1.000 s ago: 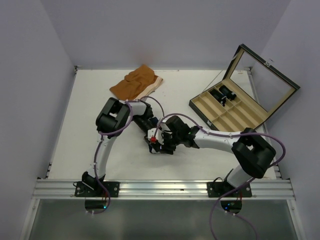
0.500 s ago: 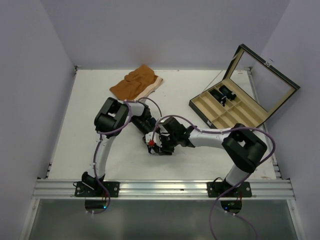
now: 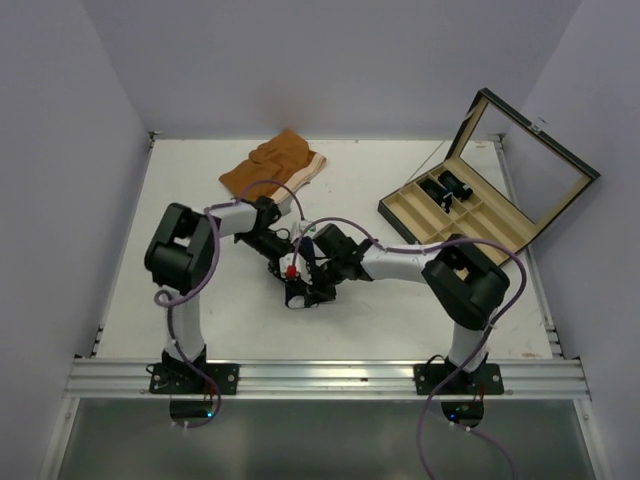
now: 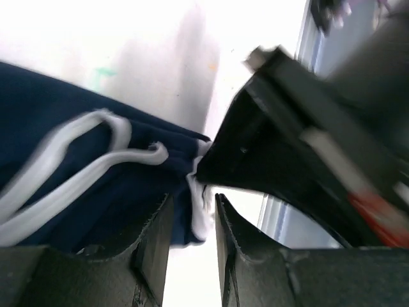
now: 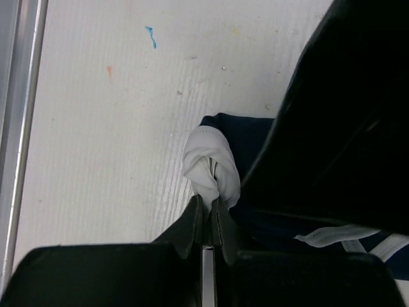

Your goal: Roll the underwear

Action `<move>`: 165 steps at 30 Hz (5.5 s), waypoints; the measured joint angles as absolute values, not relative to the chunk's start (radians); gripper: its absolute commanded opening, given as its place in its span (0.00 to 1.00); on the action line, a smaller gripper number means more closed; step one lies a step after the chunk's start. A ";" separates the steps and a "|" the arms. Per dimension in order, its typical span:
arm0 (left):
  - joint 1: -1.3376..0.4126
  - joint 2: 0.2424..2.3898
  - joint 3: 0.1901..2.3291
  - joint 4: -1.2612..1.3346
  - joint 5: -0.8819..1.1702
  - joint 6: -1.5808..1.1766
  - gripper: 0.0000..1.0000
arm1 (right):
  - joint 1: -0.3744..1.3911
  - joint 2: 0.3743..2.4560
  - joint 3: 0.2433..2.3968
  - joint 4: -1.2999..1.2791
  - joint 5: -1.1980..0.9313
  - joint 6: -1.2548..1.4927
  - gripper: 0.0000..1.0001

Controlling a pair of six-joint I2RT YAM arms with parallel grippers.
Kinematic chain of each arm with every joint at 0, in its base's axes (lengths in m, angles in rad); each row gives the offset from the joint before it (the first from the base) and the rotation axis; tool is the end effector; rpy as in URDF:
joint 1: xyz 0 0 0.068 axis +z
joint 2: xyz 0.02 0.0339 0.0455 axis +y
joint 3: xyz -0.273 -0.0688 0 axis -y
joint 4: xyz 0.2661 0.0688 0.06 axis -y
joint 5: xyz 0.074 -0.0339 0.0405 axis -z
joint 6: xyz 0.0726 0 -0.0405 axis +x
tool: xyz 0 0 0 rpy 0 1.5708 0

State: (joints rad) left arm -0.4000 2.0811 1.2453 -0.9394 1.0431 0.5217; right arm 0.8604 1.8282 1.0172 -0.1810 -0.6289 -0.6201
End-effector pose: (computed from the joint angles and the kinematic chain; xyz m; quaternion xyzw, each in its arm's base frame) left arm 0.3015 -0.1956 0.0863 -0.3380 -0.7951 0.5001 0.0582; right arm 0.2212 0.3227 0.1148 -0.6799 0.6134 0.3268 0.2339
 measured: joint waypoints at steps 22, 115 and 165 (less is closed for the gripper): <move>-0.331 0.985 0.564 -0.382 0.627 0.747 0.38 | 0.662 2.234 1.343 -0.304 -1.181 -0.147 0.00; -0.421 2.376 1.474 -1.369 1.033 0.765 0.06 | 0.937 1.767 1.015 -0.186 -0.446 -0.739 0.46; -0.276 0.919 0.511 -0.591 0.740 1.127 0.44 | 0.714 2.352 1.518 -0.400 -1.229 -0.130 0.00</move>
State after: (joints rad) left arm -0.2756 0.9192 0.5110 -0.5907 0.7403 1.1267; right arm 0.7143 2.3524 1.5177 -0.4004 -1.2293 -0.1303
